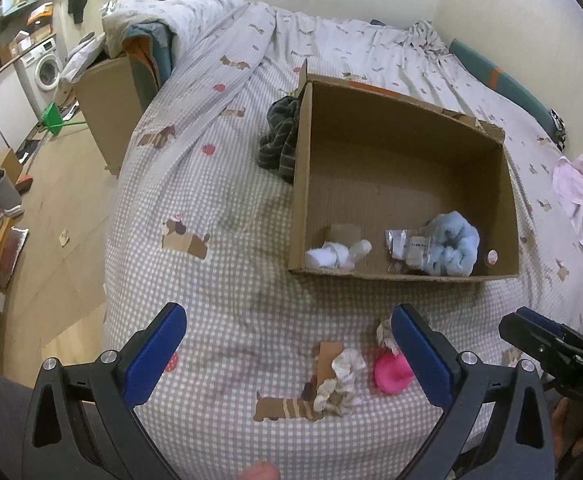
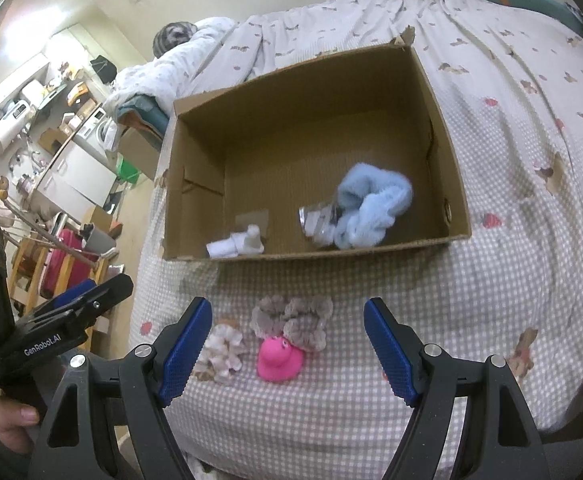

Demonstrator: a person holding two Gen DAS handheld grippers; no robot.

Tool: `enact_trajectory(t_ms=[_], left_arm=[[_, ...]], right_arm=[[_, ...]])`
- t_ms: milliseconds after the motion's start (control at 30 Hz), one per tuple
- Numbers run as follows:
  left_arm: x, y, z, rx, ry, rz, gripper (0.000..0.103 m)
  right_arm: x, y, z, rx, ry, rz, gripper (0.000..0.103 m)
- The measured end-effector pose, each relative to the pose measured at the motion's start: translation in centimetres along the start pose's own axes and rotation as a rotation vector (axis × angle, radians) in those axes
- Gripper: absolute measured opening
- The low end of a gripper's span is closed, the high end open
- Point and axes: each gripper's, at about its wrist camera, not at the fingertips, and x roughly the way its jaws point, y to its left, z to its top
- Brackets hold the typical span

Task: Organize soft objects
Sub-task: 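Move both tools back toward the remaining items on the bed, then grasp the white paper scraps with the left tool while the right tool reaches toward the pink duck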

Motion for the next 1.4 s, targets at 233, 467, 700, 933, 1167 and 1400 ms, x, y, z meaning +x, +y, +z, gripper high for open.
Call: enact_trajectory(t_ms=[233, 467, 700, 933, 1167, 1400], left_arm=[[0.8, 0.4, -1.0, -0.022, 0.045, -0.006, 0.102], [1.7, 0.7, -1.6, -0.013, 0.079, 0.012, 0.102], [2.5, 0.7, -1.9, -0.028, 0.114, 0.003, 0.102], [3.0, 0.3, -2.0, -0.024, 0.129, -0.003, 0.102], [3.3, 0.4, -2.0, -0.038, 0.136, -0.006, 0.102], [4.5, 1.1, -1.9, -0.088, 0.167, 0.000, 0.102]], right_arm=[[0.3, -0.3, -0.9, 0.012, 0.023, -0.009, 0.083], [1.0, -1.1, -1.4, 0.035, 0.063, -0.024, 0.083], [2.1, -1.2, -1.4, 0.046, 0.090, -0.034, 0.083], [2.6, -0.7, -1.2, 0.041, 0.096, -0.028, 0.083], [3.0, -0.8, -1.2, 0.050, 0.108, -0.030, 0.083], [4.2, -1.4, -1.2, 0.080, 0.149, -0.072, 0.083]])
